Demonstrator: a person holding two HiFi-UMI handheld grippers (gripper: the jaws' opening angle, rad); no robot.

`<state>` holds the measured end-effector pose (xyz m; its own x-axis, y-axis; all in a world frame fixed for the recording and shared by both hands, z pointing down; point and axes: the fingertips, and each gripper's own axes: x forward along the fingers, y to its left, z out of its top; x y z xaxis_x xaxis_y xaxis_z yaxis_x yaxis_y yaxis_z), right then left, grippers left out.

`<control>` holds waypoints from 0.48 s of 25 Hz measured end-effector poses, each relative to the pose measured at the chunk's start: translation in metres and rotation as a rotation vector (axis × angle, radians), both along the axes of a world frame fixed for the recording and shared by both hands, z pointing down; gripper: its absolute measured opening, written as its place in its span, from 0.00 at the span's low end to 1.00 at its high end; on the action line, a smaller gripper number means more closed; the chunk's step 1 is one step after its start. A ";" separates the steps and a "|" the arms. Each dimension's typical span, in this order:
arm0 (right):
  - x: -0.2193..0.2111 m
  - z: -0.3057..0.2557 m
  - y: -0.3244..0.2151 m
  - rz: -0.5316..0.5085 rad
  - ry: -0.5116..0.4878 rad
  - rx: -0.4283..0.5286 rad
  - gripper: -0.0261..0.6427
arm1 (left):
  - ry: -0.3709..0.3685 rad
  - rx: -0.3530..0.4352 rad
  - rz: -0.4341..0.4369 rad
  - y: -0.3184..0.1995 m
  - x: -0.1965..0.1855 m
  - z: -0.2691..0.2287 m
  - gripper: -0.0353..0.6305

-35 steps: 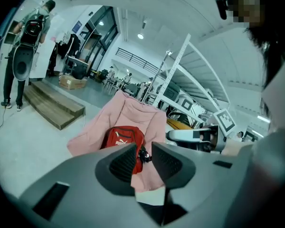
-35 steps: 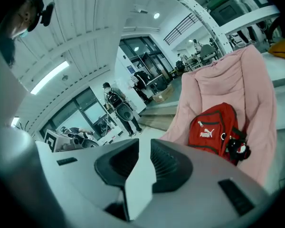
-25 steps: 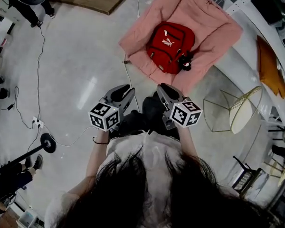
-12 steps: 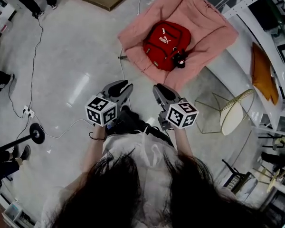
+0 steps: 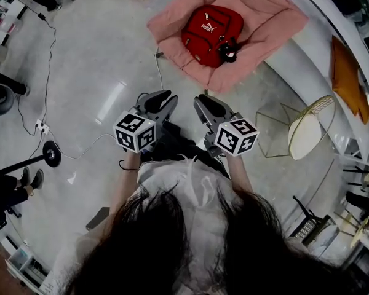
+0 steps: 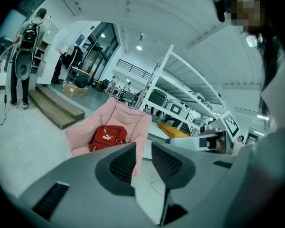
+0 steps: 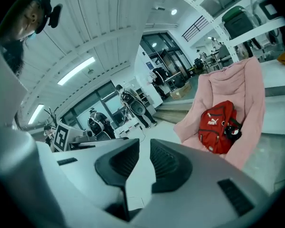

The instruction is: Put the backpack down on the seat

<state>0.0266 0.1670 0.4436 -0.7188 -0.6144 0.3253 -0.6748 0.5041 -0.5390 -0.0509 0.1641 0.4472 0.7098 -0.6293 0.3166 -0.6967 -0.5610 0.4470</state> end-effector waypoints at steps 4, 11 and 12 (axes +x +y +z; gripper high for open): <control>0.022 -0.003 0.022 -0.010 -0.015 0.020 0.16 | -0.029 0.018 0.004 0.027 0.026 -0.002 0.22; 0.052 -0.003 0.055 -0.007 -0.012 0.047 0.15 | -0.067 0.034 0.015 0.060 0.055 -0.001 0.22; 0.055 -0.003 0.058 -0.005 -0.014 0.049 0.15 | -0.069 0.037 0.017 0.063 0.059 -0.001 0.22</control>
<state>0.0819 0.2248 0.4407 -0.7263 -0.6255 0.2849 -0.6647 0.5337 -0.5228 0.0080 0.2274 0.4457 0.6977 -0.6296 0.3418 -0.7155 -0.5882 0.3769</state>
